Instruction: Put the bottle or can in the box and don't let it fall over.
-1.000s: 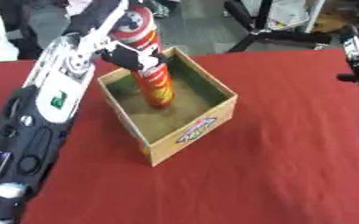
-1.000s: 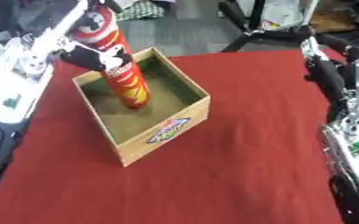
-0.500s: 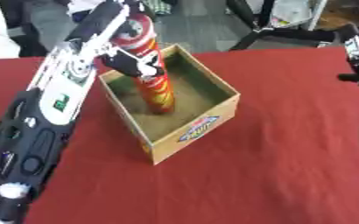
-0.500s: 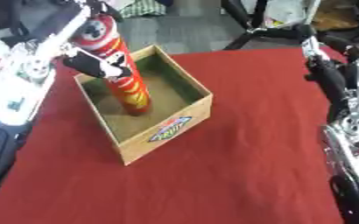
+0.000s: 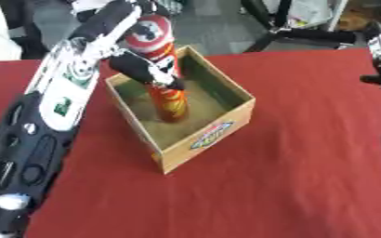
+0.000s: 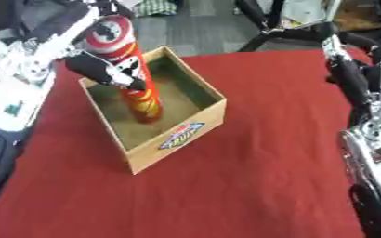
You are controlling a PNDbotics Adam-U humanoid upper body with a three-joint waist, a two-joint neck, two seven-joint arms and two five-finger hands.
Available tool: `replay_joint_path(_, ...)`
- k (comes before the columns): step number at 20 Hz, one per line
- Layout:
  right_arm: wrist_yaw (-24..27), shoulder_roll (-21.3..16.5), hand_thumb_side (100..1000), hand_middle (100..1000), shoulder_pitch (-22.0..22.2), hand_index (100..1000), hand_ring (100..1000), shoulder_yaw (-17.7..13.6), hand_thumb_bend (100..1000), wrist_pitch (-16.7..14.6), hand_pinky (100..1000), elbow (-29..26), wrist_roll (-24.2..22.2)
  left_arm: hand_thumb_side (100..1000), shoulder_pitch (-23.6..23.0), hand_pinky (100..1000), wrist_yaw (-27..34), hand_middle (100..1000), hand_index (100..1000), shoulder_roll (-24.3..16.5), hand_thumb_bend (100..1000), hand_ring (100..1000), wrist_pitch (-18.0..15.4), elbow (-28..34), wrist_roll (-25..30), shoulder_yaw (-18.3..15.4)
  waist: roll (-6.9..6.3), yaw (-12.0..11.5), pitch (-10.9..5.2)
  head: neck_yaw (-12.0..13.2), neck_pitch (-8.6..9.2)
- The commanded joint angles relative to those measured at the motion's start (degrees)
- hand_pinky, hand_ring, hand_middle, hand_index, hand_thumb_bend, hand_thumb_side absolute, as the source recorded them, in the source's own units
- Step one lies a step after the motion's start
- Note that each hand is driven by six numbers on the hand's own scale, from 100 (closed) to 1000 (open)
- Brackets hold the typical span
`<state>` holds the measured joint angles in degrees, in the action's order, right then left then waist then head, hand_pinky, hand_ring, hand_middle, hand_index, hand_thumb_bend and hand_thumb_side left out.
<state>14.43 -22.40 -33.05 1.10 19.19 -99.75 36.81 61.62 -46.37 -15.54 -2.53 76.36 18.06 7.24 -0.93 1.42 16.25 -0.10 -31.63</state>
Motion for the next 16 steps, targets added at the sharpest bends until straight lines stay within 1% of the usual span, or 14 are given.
replay_joint_path(1,0.27,-1.02,506,912,-0.92,780,788,-0.25,475,0.01,587,-1.17,0.38,423,1.10,1000,-0.02,736,801,-0.93,1000,765,0.34,1.50,-0.56,-0.67,0.10,0.03,-1.13,-0.07,-0.26)
replay_joint_path(2,0.28,-1.04,507,910,-0.91,779,788,-0.24,476,0.00,587,-1.18,0.38,400,1.07,998,0.15,732,799,-0.93,1000,759,0.46,1.62,-0.63,-0.71,0.10,0.03,-1.14,-0.11,-0.38)
replay_joint_path(5,0.26,-1.09,509,909,-0.91,779,787,-0.27,475,0.00,587,-1.19,0.37,379,0.85,996,0.87,732,799,-0.98,1000,756,1.03,2.26,-1.05,-0.86,0.12,-0.02,-1.19,-0.28,-0.61)
replay_joint_path(6,0.27,-1.13,512,908,-0.87,779,787,-0.29,473,0.02,587,-1.16,0.40,356,0.79,996,1.23,737,798,-1.04,1000,753,1.28,2.68,-1.21,-0.95,0.14,-0.07,-1.22,-0.37,-0.73)
replay_joint_path(9,0.32,-1.19,517,909,-0.74,779,787,-0.36,471,0.02,587,-1.11,0.53,357,0.52,996,2.63,740,802,-1.37,1000,749,2.67,5.02,-2.30,-1.57,0.21,-0.26,-1.38,-0.51,-1.04)
replay_joint_path(10,0.33,-1.21,517,909,-0.64,779,787,-0.39,473,0.03,587,-1.08,0.59,414,0.52,991,3.34,731,801,-1.65,1000,739,3.44,6.36,-3.29,-2.13,0.26,-0.38,-1.53,-0.67,-1.20)
replay_joint_path(11,0.33,-1.25,517,909,-0.54,779,787,-0.42,473,0.03,587,-1.06,0.65,416,0.40,991,4.36,730,801,-2.06,1000,738,4.48,8.02,-4.65,-2.65,0.29,-0.49,-1.64,-0.80,-1.33)
replay_joint_path(12,0.33,-1.29,517,908,-0.39,779,787,-0.46,472,0.04,587,-1.02,0.70,437,0.28,988,5.68,724,793,-2.62,1000,728,5.59,9.99,-6.31,-3.31,0.35,-0.70,-1.83,-1.05,-1.52)
replay_joint_path(14,0.35,-1.42,519,907,-0.04,778,787,-0.58,471,0.04,587,-0.94,0.82,435,-0.52,977,9.84,720,776,-4.04,1000,713,8.06,14.48,-10.03,-4.71,0.48,-1.27,-2.22,-1.84,-1.91)
replay_joint_path(16,0.36,-1.58,519,907,0.31,779,787,-0.71,471,0.05,587,-0.88,0.92,428,-1.72,963,15.53,753,766,-5.92,1000,707,10.37,18.83,-14.15,-6.33,0.65,-2.00,-2.63,-2.91,-2.44)
